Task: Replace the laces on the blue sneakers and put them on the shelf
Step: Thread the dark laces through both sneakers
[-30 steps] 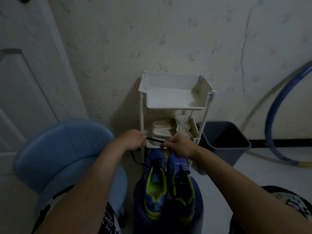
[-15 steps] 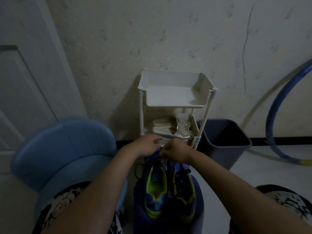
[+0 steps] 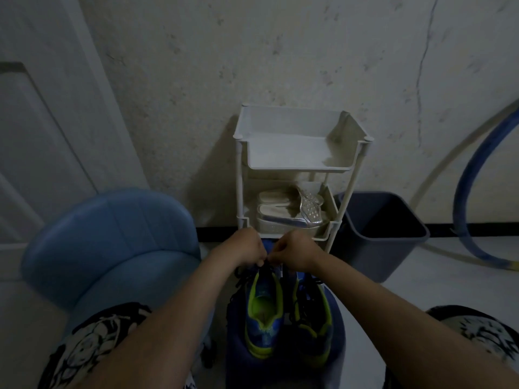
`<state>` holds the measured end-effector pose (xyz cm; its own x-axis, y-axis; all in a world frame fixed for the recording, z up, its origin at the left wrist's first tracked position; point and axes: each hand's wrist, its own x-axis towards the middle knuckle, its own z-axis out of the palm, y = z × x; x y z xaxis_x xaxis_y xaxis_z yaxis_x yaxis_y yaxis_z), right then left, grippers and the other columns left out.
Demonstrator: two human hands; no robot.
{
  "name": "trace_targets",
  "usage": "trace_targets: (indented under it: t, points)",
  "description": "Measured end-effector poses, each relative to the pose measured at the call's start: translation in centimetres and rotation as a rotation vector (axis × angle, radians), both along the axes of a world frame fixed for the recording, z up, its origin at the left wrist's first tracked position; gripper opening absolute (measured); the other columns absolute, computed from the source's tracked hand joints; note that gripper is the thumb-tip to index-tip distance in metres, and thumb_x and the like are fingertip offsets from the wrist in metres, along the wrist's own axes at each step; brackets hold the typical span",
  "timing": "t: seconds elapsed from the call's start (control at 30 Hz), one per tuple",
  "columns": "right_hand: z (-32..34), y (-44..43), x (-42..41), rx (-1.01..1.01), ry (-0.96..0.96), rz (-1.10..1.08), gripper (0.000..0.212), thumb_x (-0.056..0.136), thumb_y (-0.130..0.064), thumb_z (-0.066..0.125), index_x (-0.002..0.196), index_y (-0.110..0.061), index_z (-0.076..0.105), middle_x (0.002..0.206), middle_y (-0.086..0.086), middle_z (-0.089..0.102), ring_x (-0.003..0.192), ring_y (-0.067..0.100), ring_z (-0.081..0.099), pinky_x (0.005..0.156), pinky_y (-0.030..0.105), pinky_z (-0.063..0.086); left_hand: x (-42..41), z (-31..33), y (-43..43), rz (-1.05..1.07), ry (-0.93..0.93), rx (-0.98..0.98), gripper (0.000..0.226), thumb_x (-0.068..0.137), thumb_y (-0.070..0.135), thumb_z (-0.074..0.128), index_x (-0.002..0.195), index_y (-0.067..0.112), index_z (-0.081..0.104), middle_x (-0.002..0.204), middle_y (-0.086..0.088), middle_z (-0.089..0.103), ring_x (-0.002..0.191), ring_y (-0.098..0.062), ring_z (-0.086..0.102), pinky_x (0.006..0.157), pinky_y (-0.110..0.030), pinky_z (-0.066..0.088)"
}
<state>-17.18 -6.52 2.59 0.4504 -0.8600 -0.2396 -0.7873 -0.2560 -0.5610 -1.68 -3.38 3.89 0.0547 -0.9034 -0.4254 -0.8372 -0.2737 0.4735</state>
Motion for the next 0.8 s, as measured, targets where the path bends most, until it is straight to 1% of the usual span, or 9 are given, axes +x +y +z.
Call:
trace_targets:
  t: [0.13, 0.2, 0.27, 0.33, 0.4, 0.47, 0.53, 0.67, 0.8]
  points:
    - [-1.3, 0.2, -0.1, 0.051, 0.175, 0.022, 0.032, 0.076, -0.041, 0.078, 0.099, -0.018, 0.076, 0.097, 0.004, 0.073, 0.085, 0.015, 0.067, 0.081, 0.031, 0.057, 0.5, -1.2, 0.2, 0.024, -0.024, -0.048, 0.015, 0.084, 0.016, 0.07, 0.094, 0.005, 0.076, 0.091, -0.006, 0.073, 0.09, -0.018, 0.067, 0.085, -0.033, 0.055]
    - [-2.0, 0.5, -0.2, 0.078, 0.225, -0.003, 0.045, 0.073, -0.044, 0.08, 0.106, -0.015, 0.07, 0.102, 0.005, 0.069, 0.095, 0.019, 0.066, 0.083, 0.031, 0.056, 0.6, -1.7, 0.6, 0.005, -0.039, -0.083, 0.017, 0.088, 0.015, 0.064, 0.097, 0.008, 0.076, 0.085, -0.001, 0.072, 0.079, -0.012, 0.066, 0.076, -0.026, 0.054]
    - [-2.3, 0.6, -0.1, 0.108, 0.227, -0.011, 0.042, 0.079, -0.037, 0.077, 0.109, -0.009, 0.067, 0.103, 0.008, 0.067, 0.097, 0.021, 0.065, 0.077, 0.028, 0.052, 0.6, -2.2, 0.9, 0.002, -0.027, -0.11, 0.017, 0.089, 0.015, 0.061, 0.094, 0.009, 0.076, 0.084, -0.001, 0.074, 0.075, -0.012, 0.067, 0.071, -0.023, 0.053]
    - [-2.5, 0.6, 0.1, 0.125, 0.233, -0.019, 0.033, 0.086, -0.029, 0.07, 0.107, -0.004, 0.067, 0.098, 0.012, 0.065, 0.09, 0.022, 0.064, 0.069, 0.026, 0.046, 0.4, -2.9, 1.3, -0.006, 0.037, -0.115, 0.017, 0.09, 0.015, 0.062, 0.091, 0.006, 0.077, 0.089, -0.004, 0.076, 0.085, -0.015, 0.069, 0.08, -0.026, 0.055]
    - [-2.5, 0.6, 0.1, 0.126, 0.235, -0.041, 0.019, 0.089, -0.024, 0.065, 0.087, -0.005, 0.065, 0.083, 0.009, 0.059, 0.08, 0.023, 0.06, 0.062, 0.027, 0.044, 0.2, -3.5, 1.5, -0.034, 0.064, -0.139, 0.017, 0.09, 0.015, 0.064, 0.087, 0.005, 0.077, 0.091, -0.005, 0.076, 0.091, -0.016, 0.068, 0.086, -0.023, 0.051]
    - [-2.5, 0.4, -0.1, 0.148, 0.239, -0.061, 0.028, 0.09, -0.02, 0.062, 0.065, -0.015, 0.051, 0.067, 0.004, 0.052, 0.067, 0.02, 0.055, 0.044, 0.021, 0.042, -0.1, -3.9, 1.8, -0.057, 0.054, -0.153, 0.017, 0.089, 0.016, 0.065, 0.089, 0.005, 0.077, 0.096, -0.005, 0.075, 0.093, -0.015, 0.067, 0.088, -0.02, 0.046]
    - [-2.7, 0.0, -0.2, 0.165, 0.253, -0.07, 0.031, 0.087, -0.018, 0.062, 0.06, -0.018, 0.047, 0.058, 0.002, 0.05, 0.054, 0.018, 0.053, 0.033, 0.017, 0.037, -0.3, -4.2, 1.8, -0.07, 0.05, -0.163, 0.016, 0.089, 0.017, 0.065, 0.09, 0.005, 0.076, 0.098, -0.007, 0.074, 0.094, -0.016, 0.066, 0.086, -0.025, 0.049]
    - [-3.7, -0.5, -0.6, 0.258, 0.23, -0.142, 0.015, 0.081, -0.014, 0.062, 0.071, -0.004, 0.063, 0.062, 0.013, 0.062, 0.05, 0.025, 0.059, 0.042, 0.025, 0.045, -0.7, -4.9, 1.8, -0.059, 0.041, -0.184, 0.018, 0.088, 0.014, 0.064, 0.084, 0.001, 0.074, 0.092, -0.013, 0.073, 0.09, -0.021, 0.068, 0.074, -0.029, 0.051]
    - [-3.9, -0.3, -0.8, 0.309, 0.171, -0.197, 0.018, 0.084, -0.012, 0.062, 0.067, -0.005, 0.059, 0.059, 0.014, 0.058, 0.045, 0.022, 0.051, 0.044, 0.027, 0.042, -1.3, -5.6, 1.9, -0.061, 0.041, -0.212, 0.019, 0.088, 0.015, 0.063, 0.084, 0.001, 0.074, 0.092, -0.013, 0.073, 0.087, -0.021, 0.068, 0.076, -0.031, 0.052]
